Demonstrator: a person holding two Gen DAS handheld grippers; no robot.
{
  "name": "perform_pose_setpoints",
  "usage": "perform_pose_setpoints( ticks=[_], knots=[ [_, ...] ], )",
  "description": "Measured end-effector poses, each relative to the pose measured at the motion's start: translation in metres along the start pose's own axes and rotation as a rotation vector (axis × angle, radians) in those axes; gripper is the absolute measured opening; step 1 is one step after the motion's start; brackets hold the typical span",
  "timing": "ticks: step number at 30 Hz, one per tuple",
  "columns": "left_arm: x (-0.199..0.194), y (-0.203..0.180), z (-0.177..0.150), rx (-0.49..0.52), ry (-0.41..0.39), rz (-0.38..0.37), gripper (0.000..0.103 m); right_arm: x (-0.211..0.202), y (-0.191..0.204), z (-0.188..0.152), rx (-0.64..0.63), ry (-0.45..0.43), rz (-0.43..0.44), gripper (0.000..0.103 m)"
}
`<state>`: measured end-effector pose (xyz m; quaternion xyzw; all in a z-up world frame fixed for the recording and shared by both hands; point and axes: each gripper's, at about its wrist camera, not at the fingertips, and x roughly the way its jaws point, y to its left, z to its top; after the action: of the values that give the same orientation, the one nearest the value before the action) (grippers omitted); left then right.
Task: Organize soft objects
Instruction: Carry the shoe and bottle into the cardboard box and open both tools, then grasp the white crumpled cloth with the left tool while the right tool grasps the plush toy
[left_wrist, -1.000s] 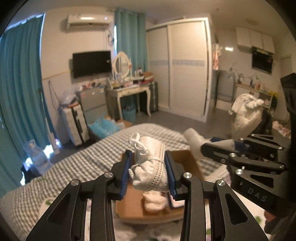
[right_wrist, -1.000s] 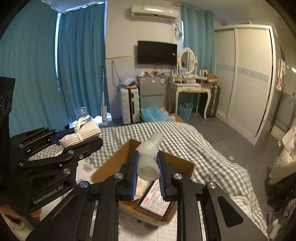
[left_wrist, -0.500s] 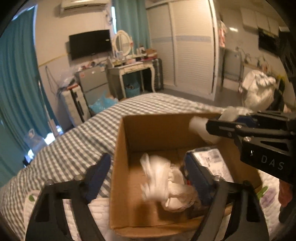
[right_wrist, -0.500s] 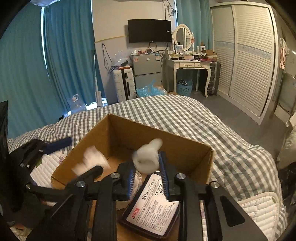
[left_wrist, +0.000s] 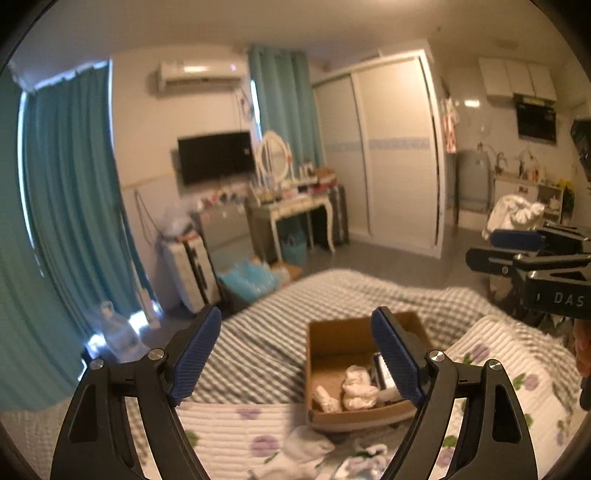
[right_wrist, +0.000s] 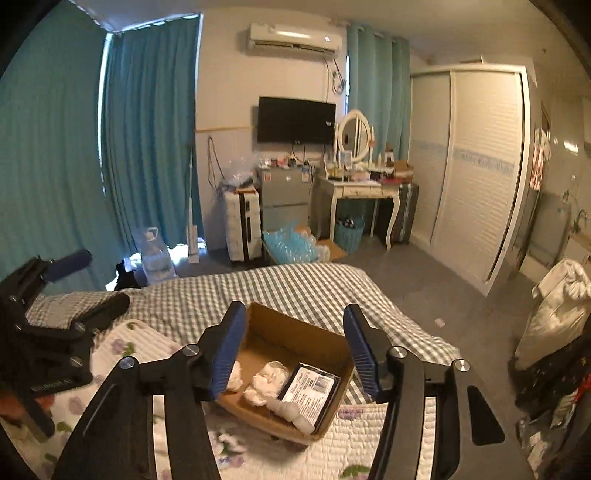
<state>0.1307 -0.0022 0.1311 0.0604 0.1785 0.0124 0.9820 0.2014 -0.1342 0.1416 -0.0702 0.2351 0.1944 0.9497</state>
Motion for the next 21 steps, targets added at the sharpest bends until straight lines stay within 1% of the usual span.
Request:
perform_pose_setpoints(
  ticks=[1, 2, 3, 4, 5, 6, 7, 10, 12, 13, 14, 17, 20, 21],
  knots=[
    [-0.01, 0.003, 0.002, -0.001, -0.005, -0.002, 0.085, -0.012, 0.004, 0.001, -0.002, -0.002, 0.005, 0.059],
    [-0.022, 0.007, 0.002, -0.004, -0.009, -0.001, 0.085, -0.024, 0.007, 0.001, -0.002, -0.005, 0.015, 0.066],
    [-0.031, 0.01, 0.001, -0.008, -0.008, 0.004, 0.086, -0.036, 0.011, 0.0, -0.002, -0.006, 0.027, 0.076],
    [-0.04, 0.011, -0.001, -0.016, -0.009, 0.014, 0.087, -0.045, 0.014, -0.003, -0.002, -0.01, 0.037, 0.083],
    [-0.048, 0.015, -0.007, -0.027, -0.001, 0.03, 0.087, -0.054, 0.019, -0.007, -0.001, -0.02, 0.046, 0.094],
    [-0.048, 0.018, -0.009, -0.031, 0.01, 0.031, 0.087, -0.061, 0.023, -0.011, -0.007, -0.023, 0.051, 0.097],
    [-0.051, 0.021, -0.017, -0.035, 0.032, 0.041, 0.087, -0.065, 0.028, -0.016, -0.017, -0.022, 0.055, 0.097],
    [-0.05, 0.024, -0.044, -0.035, 0.057, 0.056, 0.087, -0.069, 0.043, -0.036, -0.041, -0.006, 0.084, 0.098],
    [-0.044, 0.021, -0.065, -0.028, 0.09, 0.103, 0.087, -0.058, 0.051, -0.055, -0.048, 0.024, 0.104, 0.099],
    [-0.039, 0.02, -0.077, -0.033, 0.111, 0.112, 0.087, -0.053, 0.054, -0.062, -0.049, 0.035, 0.109, 0.099],
    [-0.034, 0.02, -0.089, -0.049, 0.13, 0.1, 0.087, -0.043, 0.058, -0.072, -0.049, 0.053, 0.117, 0.099],
    [-0.012, 0.02, -0.125, -0.108, 0.19, 0.096, 0.087, -0.014, 0.066, -0.1, -0.046, 0.102, 0.135, 0.099],
    [0.011, 0.016, -0.155, -0.16, 0.218, 0.1, 0.087, 0.028, 0.074, -0.13, -0.041, 0.169, 0.153, 0.099],
    [0.015, 0.014, -0.162, -0.163, 0.225, 0.101, 0.087, 0.045, 0.075, -0.14, -0.032, 0.198, 0.161, 0.099]
  ],
)
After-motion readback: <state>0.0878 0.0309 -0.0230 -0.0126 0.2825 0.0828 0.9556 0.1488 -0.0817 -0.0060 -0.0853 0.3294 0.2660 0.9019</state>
